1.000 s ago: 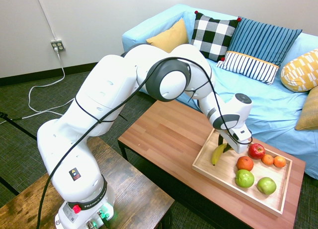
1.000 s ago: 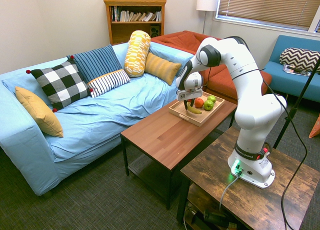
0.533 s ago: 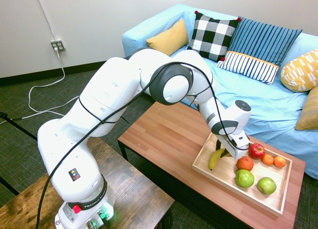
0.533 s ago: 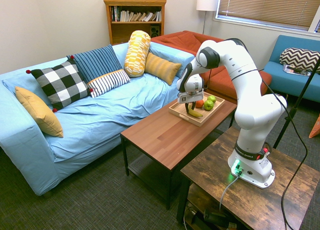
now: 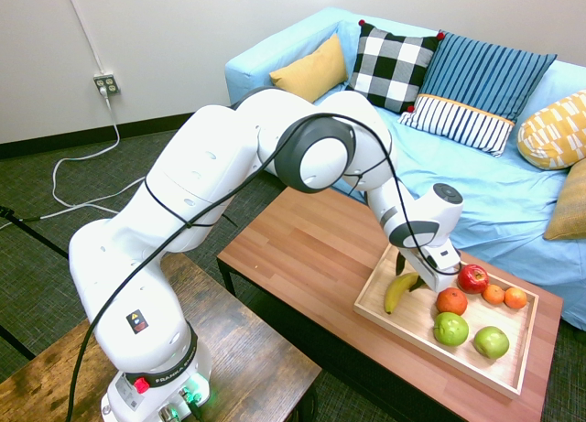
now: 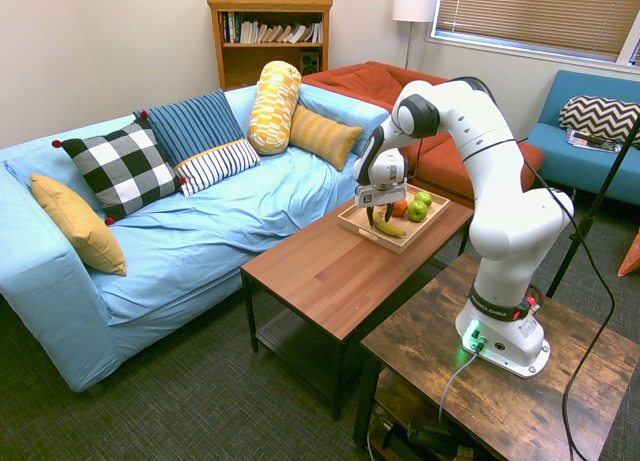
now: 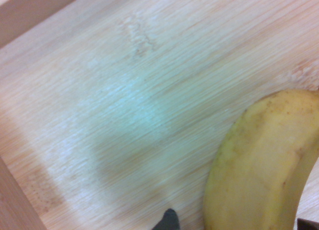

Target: Put banana in the tray

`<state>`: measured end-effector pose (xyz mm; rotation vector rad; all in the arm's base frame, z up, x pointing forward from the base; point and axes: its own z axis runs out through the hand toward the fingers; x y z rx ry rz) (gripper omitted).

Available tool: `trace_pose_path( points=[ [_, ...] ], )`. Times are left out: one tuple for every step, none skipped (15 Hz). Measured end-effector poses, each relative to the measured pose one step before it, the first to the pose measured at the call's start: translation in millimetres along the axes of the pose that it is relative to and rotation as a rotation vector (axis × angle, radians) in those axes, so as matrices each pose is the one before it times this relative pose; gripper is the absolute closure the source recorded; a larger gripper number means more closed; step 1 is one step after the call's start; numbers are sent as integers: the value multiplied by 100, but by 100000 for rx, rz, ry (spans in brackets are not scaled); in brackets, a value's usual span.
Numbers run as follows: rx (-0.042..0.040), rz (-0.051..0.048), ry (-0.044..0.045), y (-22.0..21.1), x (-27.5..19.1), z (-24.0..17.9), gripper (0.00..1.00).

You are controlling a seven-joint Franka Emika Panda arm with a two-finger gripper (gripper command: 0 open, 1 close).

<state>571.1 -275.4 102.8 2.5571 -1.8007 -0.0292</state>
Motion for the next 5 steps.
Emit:
trace_pose_path(
  points=[
    [802, -474, 547, -13, 129, -688, 0],
    [866, -305, 430, 11, 30, -849, 0],
    [971, -54, 452, 87, -82, -1025, 0],
    [888, 28, 515, 173, -138, -1046, 0],
    [774, 148, 403, 260, -248, -1068, 0]
  ],
)
